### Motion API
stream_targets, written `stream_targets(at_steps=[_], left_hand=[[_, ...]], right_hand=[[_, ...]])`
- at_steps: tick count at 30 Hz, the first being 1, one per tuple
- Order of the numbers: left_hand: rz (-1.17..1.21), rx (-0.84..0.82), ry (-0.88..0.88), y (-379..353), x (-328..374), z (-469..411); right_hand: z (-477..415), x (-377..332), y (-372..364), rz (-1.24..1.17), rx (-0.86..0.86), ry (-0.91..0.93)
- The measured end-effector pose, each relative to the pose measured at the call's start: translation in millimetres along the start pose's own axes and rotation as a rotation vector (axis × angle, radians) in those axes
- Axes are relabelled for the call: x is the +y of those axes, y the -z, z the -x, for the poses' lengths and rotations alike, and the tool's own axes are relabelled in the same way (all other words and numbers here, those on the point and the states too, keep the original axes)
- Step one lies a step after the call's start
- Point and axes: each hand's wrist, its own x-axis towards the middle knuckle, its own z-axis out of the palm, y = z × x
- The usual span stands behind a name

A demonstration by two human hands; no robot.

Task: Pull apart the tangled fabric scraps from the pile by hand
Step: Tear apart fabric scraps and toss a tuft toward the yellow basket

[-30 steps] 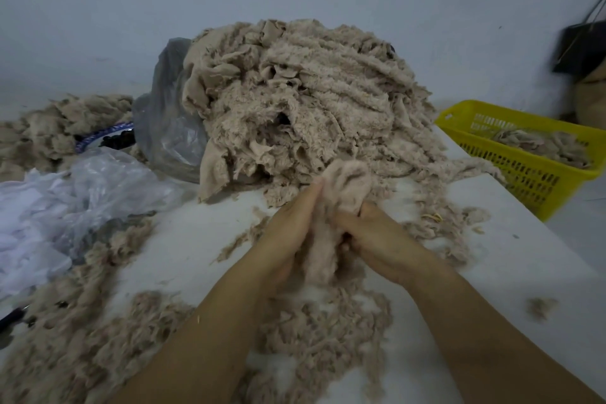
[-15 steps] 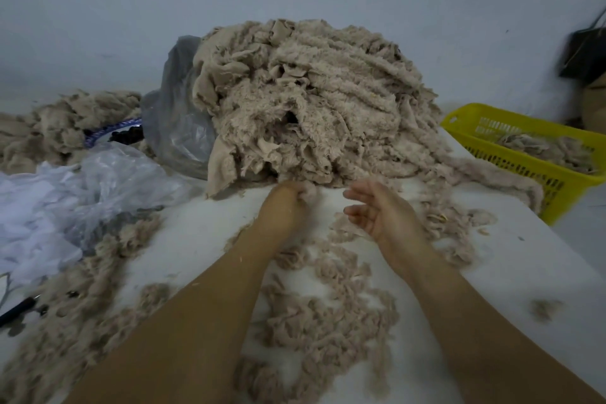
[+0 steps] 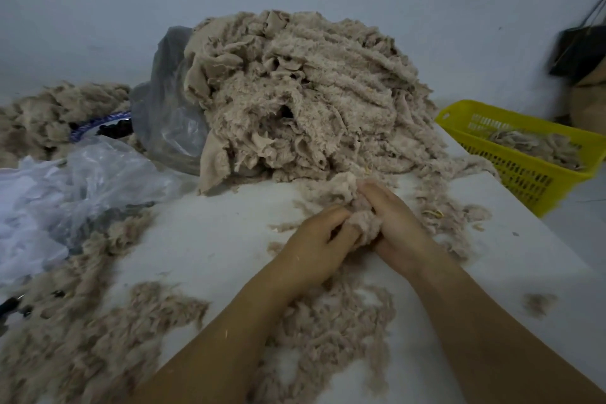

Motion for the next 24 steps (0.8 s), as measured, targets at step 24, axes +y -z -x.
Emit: stream_targets(at_steps=[24], left_hand=[[0.544,0.365,0.324,31.8,-16.0,-0.6]], right_hand=[[-1.5,5.3,-3.1,0.349,0.082,0.134]])
